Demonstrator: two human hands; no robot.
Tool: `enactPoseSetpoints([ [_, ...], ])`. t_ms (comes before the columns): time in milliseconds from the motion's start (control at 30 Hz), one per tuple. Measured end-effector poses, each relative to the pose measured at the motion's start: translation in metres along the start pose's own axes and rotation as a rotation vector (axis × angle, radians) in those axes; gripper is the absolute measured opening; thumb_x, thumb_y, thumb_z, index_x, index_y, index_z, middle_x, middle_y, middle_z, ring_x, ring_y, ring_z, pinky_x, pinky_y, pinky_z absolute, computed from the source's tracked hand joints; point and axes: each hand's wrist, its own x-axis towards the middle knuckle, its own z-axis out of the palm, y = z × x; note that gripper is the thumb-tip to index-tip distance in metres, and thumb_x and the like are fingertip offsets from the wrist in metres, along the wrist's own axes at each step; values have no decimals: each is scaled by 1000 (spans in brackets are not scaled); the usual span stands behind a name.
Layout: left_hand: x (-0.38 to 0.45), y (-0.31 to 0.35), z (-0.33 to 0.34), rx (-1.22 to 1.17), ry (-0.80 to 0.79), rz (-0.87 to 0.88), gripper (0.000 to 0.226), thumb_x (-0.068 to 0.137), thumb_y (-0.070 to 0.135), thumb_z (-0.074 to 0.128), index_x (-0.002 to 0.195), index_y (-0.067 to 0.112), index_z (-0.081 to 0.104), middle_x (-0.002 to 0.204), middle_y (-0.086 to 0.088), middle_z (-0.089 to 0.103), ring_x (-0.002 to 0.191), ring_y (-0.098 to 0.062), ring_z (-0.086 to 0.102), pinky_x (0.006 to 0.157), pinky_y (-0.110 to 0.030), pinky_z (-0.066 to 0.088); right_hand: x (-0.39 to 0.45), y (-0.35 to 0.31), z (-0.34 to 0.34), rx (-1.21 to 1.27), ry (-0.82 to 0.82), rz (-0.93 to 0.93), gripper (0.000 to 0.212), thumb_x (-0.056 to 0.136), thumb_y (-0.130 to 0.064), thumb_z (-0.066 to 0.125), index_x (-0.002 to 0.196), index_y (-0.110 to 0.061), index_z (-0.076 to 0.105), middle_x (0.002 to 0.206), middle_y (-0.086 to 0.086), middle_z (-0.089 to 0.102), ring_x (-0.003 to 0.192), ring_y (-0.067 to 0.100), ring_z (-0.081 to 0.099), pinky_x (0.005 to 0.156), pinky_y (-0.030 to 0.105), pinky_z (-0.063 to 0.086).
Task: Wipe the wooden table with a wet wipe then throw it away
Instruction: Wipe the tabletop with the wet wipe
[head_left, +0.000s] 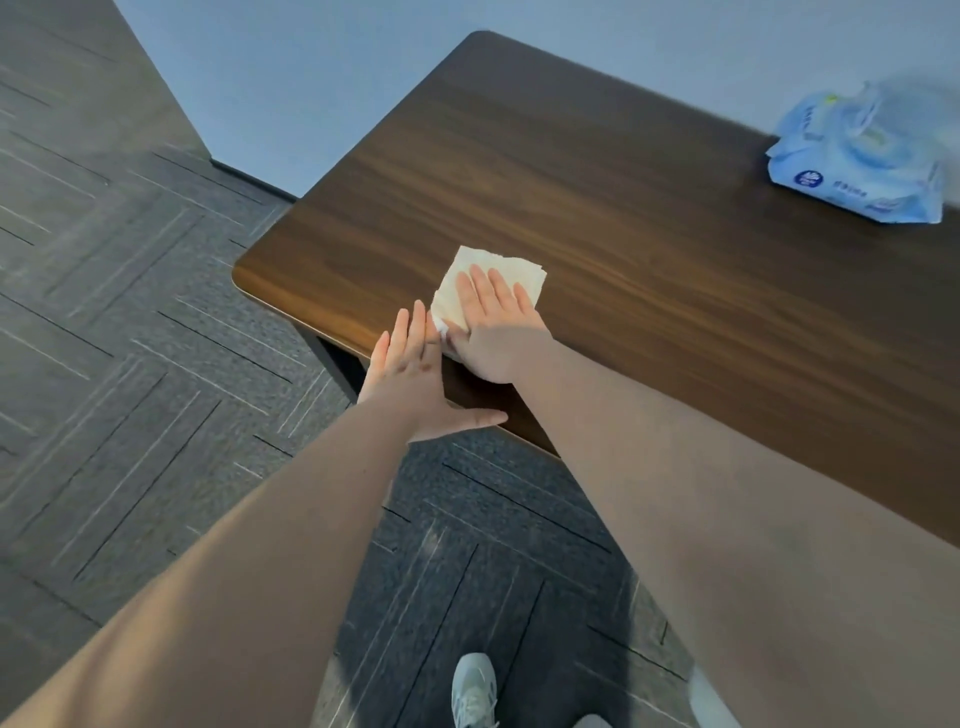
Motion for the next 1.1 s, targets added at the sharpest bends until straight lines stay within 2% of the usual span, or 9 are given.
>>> enactPoseSetpoints([
  [100, -4, -7, -14, 25, -83, 58, 143, 47, 94, 43, 149, 10, -13, 159, -13, -15, 146, -27, -14, 119, -45, 5, -19, 2, 0, -2, -63, -38, 70, 97, -53, 21, 151, -18, -4, 161, 0, -10, 147, 18, -10, 118, 39, -6],
  [200, -13, -5, -21, 67, -150, 47, 140, 54, 89, 48, 148, 8, -15, 158, -12, -17, 146, -26, -13, 119, -43, 6, -41, 14, 3, -8, -135, -73, 72, 95, -58, 15, 150, -19, -11, 159, -1, -17, 145, 17, -17, 115, 39, -10],
  [400, -25, 44, -17, 116, -56, 114, 119, 66, 90, 23, 149, 14, -17, 159, -4, -16, 146, -19, -13, 119, -43, 3, -104, 69, 11, 30, -125, -39, 75, 93, -63, 14, 150, -21, -11, 159, 0, -18, 144, 18, -19, 118, 42, -9],
  [500, -23, 84, -13, 147, -32, 189, 113, 68, 88, 17, 148, 17, -17, 159, -2, -17, 146, -17, -14, 118, -44, 1, -144, 106, 18, 22, -127, 35, 73, 94, -62, 10, 150, -21, -14, 158, 0, -21, 143, 17, -23, 118, 43, -8],
  [633, -20, 149, -8, 176, -40, 305, 106, 74, 85, 20, 149, 19, -15, 159, -2, -16, 146, -17, -13, 118, -43, 1, -197, 162, 23, 55, -105, 152, 76, 91, -66, 7, 149, -21, -14, 158, 0, -21, 143, 17, -24, 118, 42, -9],
  [900, -20, 290, 17, 242, -76, 535, 101, 77, 83, 22, 150, 23, -11, 160, 0, -14, 146, -16, -13, 118, -42, 0, -305, 276, 34, 167, -64, 403, 72, 95, -61, 10, 148, -22, -17, 158, -3, -20, 143, 13, -23, 117, 37, -11],
  [1100, -32, 384, 47, 289, -100, 683, 97, 78, 82, 22, 150, 26, -11, 159, 3, -16, 145, -13, -16, 119, -41, -2, -374, 336, 45, 221, -35, 580, 71, 95, -61, 10, 148, -22, -18, 158, -3, -20, 143, 12, -21, 116, 36, -11],
])
